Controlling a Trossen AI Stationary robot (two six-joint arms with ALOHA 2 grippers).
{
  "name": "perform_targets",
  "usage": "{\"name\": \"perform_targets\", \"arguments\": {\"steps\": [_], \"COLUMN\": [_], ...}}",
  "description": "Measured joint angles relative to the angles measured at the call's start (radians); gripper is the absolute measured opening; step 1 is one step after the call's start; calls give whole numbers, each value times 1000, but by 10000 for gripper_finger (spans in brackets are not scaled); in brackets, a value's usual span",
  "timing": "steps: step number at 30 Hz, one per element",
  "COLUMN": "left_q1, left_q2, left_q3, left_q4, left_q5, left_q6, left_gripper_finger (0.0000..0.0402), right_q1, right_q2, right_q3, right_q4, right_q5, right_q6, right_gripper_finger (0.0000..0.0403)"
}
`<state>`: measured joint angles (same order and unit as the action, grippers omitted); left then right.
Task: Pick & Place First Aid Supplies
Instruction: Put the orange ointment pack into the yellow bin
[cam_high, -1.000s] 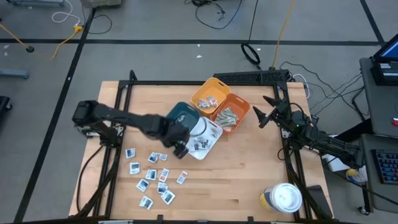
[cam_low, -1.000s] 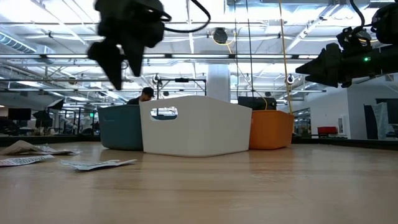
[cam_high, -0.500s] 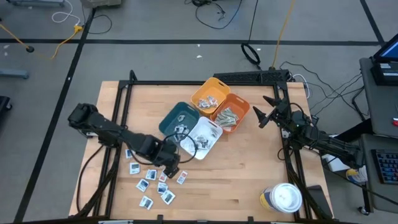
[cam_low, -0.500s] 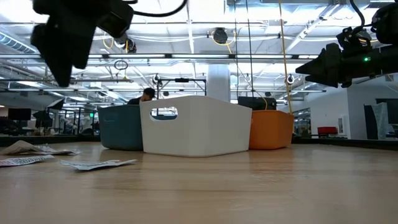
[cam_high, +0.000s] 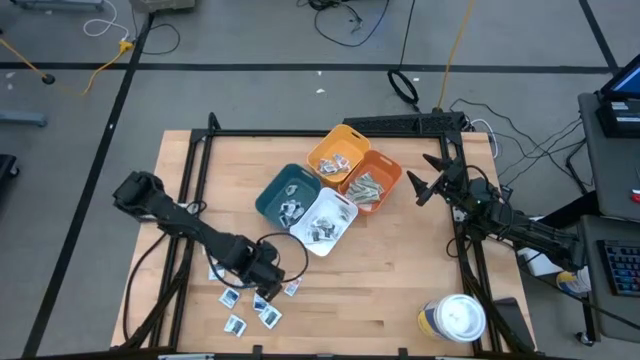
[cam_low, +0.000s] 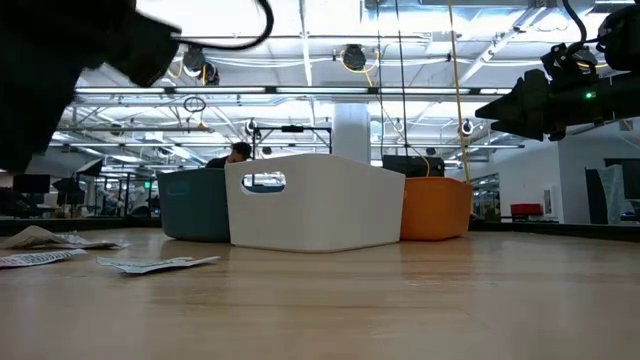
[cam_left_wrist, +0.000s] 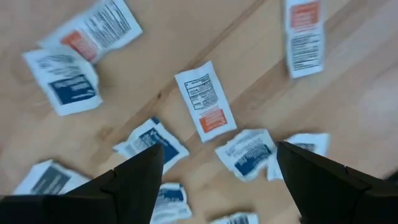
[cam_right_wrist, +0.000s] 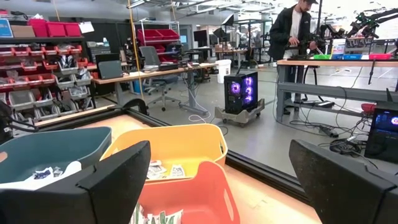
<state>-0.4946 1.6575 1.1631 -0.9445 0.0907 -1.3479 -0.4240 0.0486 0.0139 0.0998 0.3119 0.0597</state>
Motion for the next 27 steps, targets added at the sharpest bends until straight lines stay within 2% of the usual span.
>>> {"name": "perform_targets", "arguments": {"steps": [8, 19, 22, 27], "left_q1": [-13, -15, -15, -11], "left_q2": [97, 197, 198, 200], "left_q3": [-58, -53, -54, -55], "left_q4": [75, 93, 96, 129], "left_q5": [-3, -104, -101, -91], "left_q6": [-23, 3, 26, 49], "left_gripper_finger": [319, 311, 280, 191], "right_q1": [0, 0, 0, 0], "right_q2": [0, 0, 0, 0], "right_q3": [0, 0, 0, 0], "right_q4": [0, 0, 0, 0], "right_q5": [0, 0, 0, 0], "right_q6": [0, 0, 0, 0], "right_gripper_finger": [377, 377, 377, 377]}}
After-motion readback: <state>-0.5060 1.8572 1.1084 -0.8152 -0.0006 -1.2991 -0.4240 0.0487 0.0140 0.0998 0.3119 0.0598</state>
